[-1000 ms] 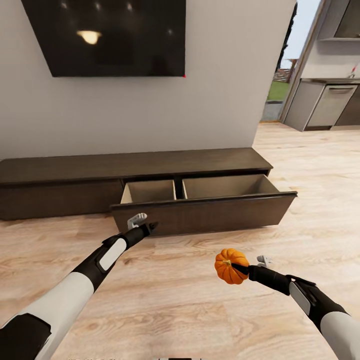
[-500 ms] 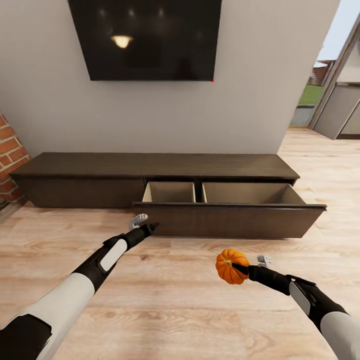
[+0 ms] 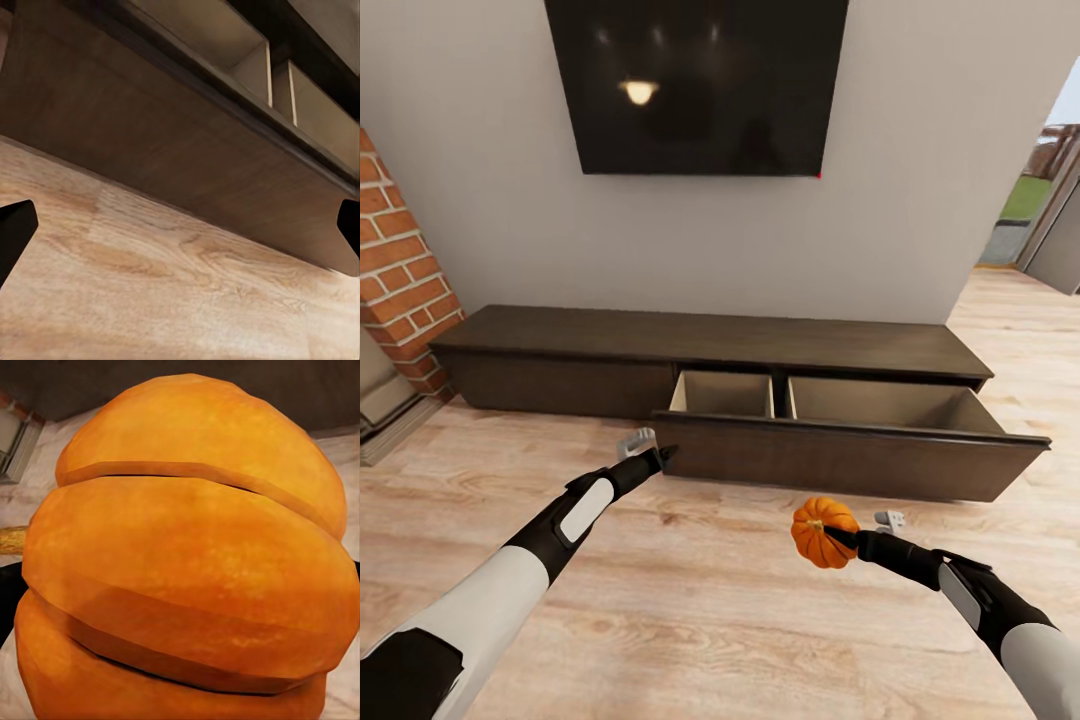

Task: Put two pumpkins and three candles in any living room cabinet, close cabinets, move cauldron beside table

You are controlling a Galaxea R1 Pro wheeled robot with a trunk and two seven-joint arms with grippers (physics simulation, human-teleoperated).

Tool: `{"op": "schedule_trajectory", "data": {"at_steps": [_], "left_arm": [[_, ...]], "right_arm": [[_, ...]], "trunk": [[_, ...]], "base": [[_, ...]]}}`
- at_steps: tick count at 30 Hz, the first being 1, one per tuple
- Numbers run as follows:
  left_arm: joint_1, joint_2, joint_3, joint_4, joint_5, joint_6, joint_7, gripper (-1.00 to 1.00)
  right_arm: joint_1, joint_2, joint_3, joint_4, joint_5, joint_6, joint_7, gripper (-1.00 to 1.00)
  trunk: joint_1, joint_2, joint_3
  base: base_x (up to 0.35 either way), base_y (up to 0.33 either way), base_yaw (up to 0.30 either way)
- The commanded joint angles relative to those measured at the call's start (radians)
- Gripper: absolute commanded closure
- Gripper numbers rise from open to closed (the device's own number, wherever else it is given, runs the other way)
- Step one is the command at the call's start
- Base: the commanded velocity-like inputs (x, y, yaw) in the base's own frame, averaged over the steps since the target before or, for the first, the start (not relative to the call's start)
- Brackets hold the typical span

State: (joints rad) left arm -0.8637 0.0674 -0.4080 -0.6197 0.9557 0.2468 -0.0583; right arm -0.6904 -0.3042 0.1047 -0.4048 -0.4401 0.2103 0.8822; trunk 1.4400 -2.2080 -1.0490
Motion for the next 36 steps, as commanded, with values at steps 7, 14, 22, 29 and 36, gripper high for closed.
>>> {"op": "schedule_trajectory", "data": {"at_steps": [7, 14, 22, 29, 36], "left_arm": [[0.0, 0.002, 0.0, 0.0, 0.001, 0.0, 0.0, -1.0], [0.0, 0.003, 0.0, 0.0, 0.002, -0.001, 0.0, -1.0], [0.0, 0.003, 0.0, 0.0, 0.005, 0.0, 0.0, -1.0], [0.0, 0.003, 0.001, 0.0, 0.003, 0.0, 0.0, -1.0], [0.0, 0.003, 0.001, 0.0, 0.003, 0.0, 0.0, -1.0]], "right_arm": [[0.0, 0.0, 0.0, 0.0, -0.005, 0.0, -0.004, 1.0], [0.0, 0.0, 0.0, 0.0, -0.002, 0.0, -0.005, 1.0], [0.0, 0.001, 0.001, 0.0, 0.001, 0.0, -0.006, 1.0], [0.0, 0.001, 0.001, 0.0, 0.001, 0.0, -0.008, 1.0], [0.0, 0.001, 0.001, 0.0, 0.0, 0.0, -0.009, 1.0]], "trunk": [[-0.012, 0.021, 0.009], [-0.012, 0.021, 0.009], [-0.012, 0.021, 0.009], [-0.012, 0.021, 0.009], [-0.012, 0.021, 0.009]], "base": [[0.0, 0.0, 0.117], [0.0, 0.0, 0.28], [0.0, 0.0, 0.287], [0.0, 0.0, 0.288], [0.0, 0.0, 0.287]]}}
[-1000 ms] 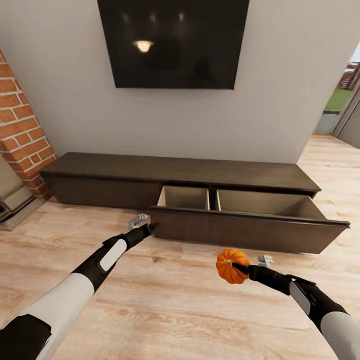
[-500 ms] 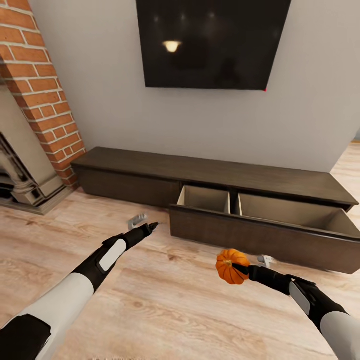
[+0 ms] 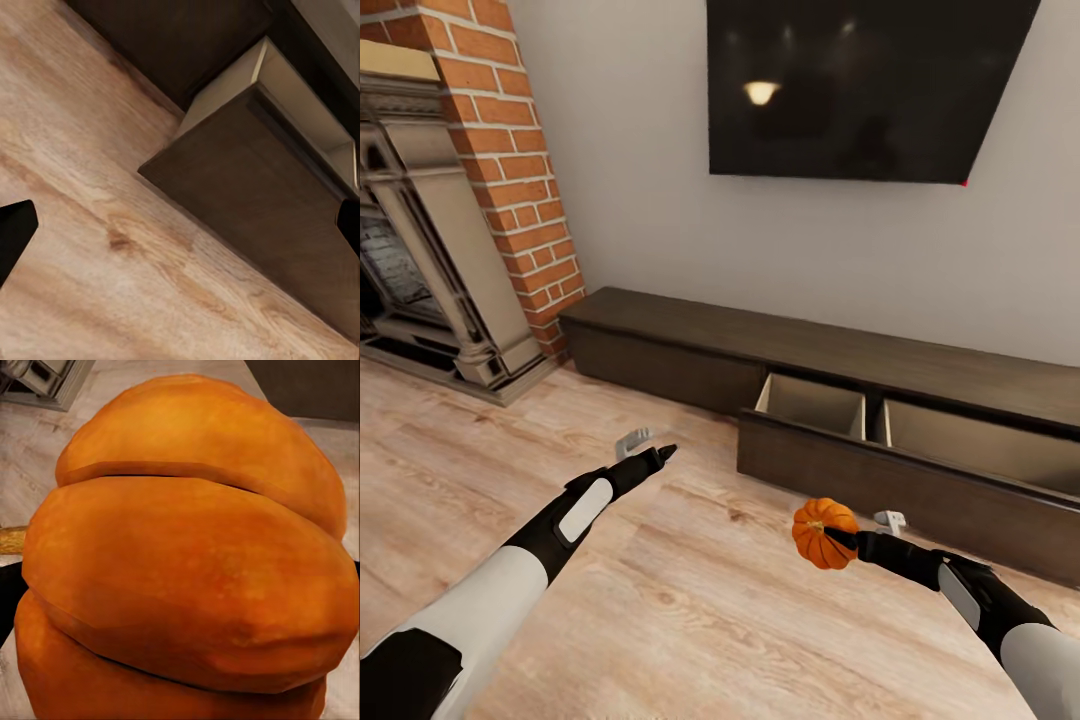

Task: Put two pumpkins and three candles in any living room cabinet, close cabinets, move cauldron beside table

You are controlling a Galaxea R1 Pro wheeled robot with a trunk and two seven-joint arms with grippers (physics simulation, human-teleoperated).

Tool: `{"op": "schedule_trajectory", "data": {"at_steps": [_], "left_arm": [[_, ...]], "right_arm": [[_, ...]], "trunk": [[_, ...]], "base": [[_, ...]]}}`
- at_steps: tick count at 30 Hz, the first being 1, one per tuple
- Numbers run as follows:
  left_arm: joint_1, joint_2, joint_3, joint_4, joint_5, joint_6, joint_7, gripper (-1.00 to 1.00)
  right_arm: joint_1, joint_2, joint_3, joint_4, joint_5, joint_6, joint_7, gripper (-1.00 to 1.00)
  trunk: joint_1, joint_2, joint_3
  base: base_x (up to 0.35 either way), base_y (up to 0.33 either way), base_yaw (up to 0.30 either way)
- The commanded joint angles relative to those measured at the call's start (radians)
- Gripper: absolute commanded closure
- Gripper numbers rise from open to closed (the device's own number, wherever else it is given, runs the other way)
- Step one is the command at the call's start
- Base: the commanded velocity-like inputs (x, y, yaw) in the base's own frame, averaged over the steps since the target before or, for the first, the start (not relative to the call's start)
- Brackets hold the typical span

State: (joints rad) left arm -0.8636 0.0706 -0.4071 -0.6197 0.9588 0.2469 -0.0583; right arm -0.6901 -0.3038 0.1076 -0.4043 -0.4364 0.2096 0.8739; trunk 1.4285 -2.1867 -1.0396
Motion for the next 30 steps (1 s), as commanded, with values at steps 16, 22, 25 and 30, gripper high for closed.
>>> {"op": "schedule_trajectory", "data": {"at_steps": [16, 22, 25, 30], "left_arm": [[0.001, 0.001, 0.001, 0.004, -0.002, -0.001, 0.0, -1.0], [0.002, 0.003, 0.002, 0.003, 0.0, -0.001, 0.0, -1.0], [0.002, 0.003, 0.002, 0.003, 0.0, -0.001, 0.0, -1.0], [0.001, 0.003, 0.002, 0.003, 0.0, -0.001, 0.0, -1.0]], "right_arm": [[0.0, 0.0, -0.002, -0.001, -0.004, 0.001, -0.001, 1.0], [0.0, 0.004, -0.002, 0.0, -0.002, 0.001, -0.001, 1.0], [0.0, 0.009, -0.002, 0.0, -0.002, 0.001, -0.001, 1.0], [0.0, 0.011, -0.002, 0.0, -0.002, 0.001, -0.001, 1.0]], "trunk": [[0.0, 0.0, 0.0], [0.0, 0.0, 0.0], [0.0, 0.0, 0.0], [0.0, 0.0, 0.0]], "base": [[0.0, 0.0, 0.276], [0.0, 0.0, 0.266], [0.0, 0.0, 0.263], [0.0, 0.0, 0.256]]}}
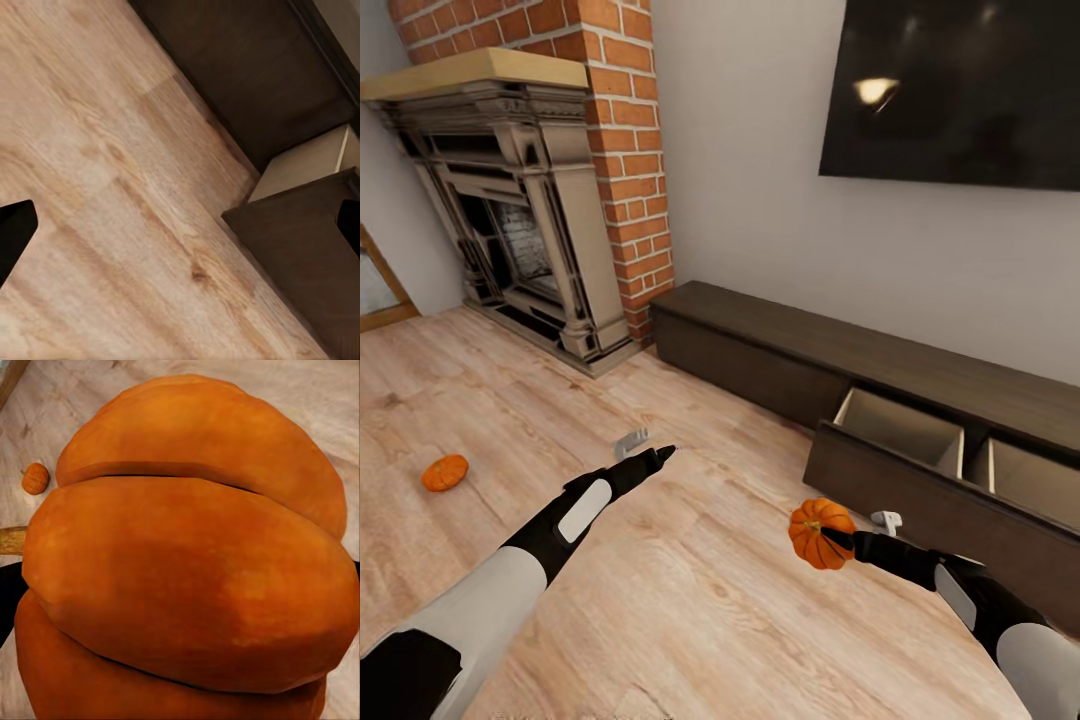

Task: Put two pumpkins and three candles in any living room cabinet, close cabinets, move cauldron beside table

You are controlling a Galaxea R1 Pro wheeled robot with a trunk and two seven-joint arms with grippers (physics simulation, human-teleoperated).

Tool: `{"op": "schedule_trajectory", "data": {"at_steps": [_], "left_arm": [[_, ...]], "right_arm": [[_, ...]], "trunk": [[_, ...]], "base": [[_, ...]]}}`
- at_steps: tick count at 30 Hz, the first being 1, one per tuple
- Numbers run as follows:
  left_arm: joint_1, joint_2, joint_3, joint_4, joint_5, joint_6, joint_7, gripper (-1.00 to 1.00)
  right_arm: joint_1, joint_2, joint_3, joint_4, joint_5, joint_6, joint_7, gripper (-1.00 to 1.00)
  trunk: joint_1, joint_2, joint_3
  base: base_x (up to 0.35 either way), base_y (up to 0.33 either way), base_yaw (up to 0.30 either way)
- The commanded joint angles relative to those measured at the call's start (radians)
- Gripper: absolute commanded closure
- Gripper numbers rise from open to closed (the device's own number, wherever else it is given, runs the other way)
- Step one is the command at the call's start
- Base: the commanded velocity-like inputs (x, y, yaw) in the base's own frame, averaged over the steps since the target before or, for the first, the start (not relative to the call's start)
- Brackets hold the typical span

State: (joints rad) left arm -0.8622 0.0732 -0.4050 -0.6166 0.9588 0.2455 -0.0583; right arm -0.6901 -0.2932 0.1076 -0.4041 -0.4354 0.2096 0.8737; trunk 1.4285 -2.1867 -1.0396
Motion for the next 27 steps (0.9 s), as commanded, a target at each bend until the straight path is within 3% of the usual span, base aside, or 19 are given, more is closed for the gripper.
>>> {"op": "schedule_trajectory", "data": {"at_steps": [1, 19, 27], "left_arm": [[0.0, 0.0, 0.0, 0.0, 0.0, 0.0, 0.0, -1.0], [0.0, -0.001, -0.001, 0.002, 0.0, 0.0, 0.0, -1.0], [0.0, -0.001, -0.001, 0.001, 0.0, 0.0, 0.0, -1.0]], "right_arm": [[0.0, 0.0, -0.002, 0.0, -0.003, 0.001, -0.001, 1.0], [0.0, 0.006, -0.002, 0.001, -0.004, 0.001, -0.001, 1.0], [0.0, 0.032, -0.002, 0.001, -0.004, 0.0, -0.108, 1.0]], "trunk": [[0.0, 0.0, 0.0], [0.0, 0.0, 0.0], [0.0, 0.0, 0.0]], "base": [[0.0, 0.0, 0.248], [0.0, 0.0, 0.224], [0.0, 0.0, 0.194]]}}
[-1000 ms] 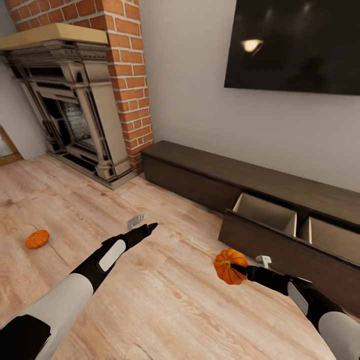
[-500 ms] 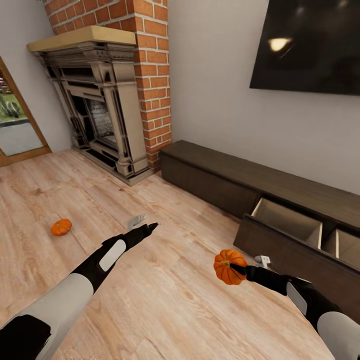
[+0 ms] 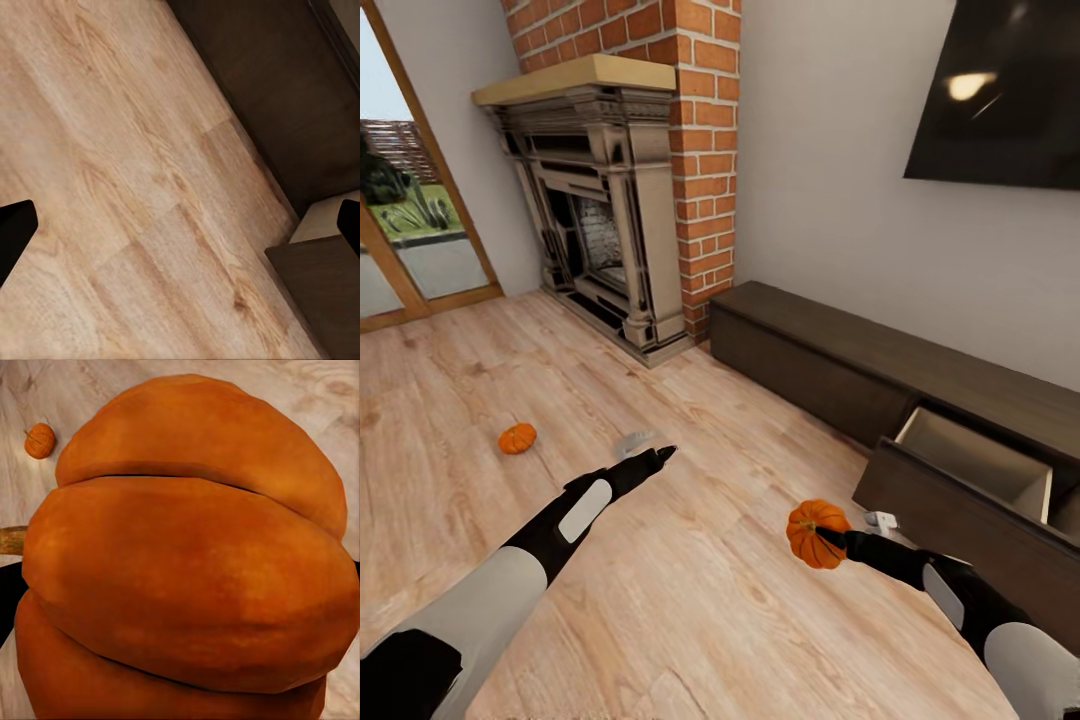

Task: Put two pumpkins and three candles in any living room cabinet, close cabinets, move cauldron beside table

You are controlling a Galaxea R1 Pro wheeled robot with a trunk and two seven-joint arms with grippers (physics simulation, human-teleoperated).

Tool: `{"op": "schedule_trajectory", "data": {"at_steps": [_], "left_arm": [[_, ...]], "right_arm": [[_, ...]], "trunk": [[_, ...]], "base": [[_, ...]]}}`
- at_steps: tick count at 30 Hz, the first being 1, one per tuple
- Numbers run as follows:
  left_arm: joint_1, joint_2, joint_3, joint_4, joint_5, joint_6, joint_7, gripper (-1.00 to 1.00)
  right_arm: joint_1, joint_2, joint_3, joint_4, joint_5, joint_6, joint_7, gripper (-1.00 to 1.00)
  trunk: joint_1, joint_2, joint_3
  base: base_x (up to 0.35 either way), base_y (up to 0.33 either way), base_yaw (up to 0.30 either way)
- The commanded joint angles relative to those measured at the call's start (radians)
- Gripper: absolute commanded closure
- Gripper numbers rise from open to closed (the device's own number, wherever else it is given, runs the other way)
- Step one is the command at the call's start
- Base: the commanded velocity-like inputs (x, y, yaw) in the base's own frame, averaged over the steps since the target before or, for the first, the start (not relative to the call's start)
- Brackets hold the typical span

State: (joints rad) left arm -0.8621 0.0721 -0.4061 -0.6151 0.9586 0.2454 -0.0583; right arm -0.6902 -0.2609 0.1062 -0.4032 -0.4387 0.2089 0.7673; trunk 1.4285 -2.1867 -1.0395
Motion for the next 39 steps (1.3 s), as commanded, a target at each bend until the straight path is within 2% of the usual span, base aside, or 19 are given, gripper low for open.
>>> {"op": "schedule_trajectory", "data": {"at_steps": [1, 39], "left_arm": [[0.0, 0.0, 0.0, 0.0, 0.0, 0.0, 0.0, -1.0], [0.0, 0.0, 0.001, 0.0, 0.0, 0.0, 0.0, -1.0]], "right_arm": [[0.0, 0.003, 0.0, 0.0, -0.001, 0.0, -0.005, 1.0], [0.0, 0.021, 0.005, 0.0, 0.0, 0.0, -0.013, 1.0]], "trunk": [[0.0, 0.0, 0.0], [0.0, 0.0, 0.0]], "base": [[0.0, 0.0, 0.192], [0.0, 0.0, 0.146]]}}
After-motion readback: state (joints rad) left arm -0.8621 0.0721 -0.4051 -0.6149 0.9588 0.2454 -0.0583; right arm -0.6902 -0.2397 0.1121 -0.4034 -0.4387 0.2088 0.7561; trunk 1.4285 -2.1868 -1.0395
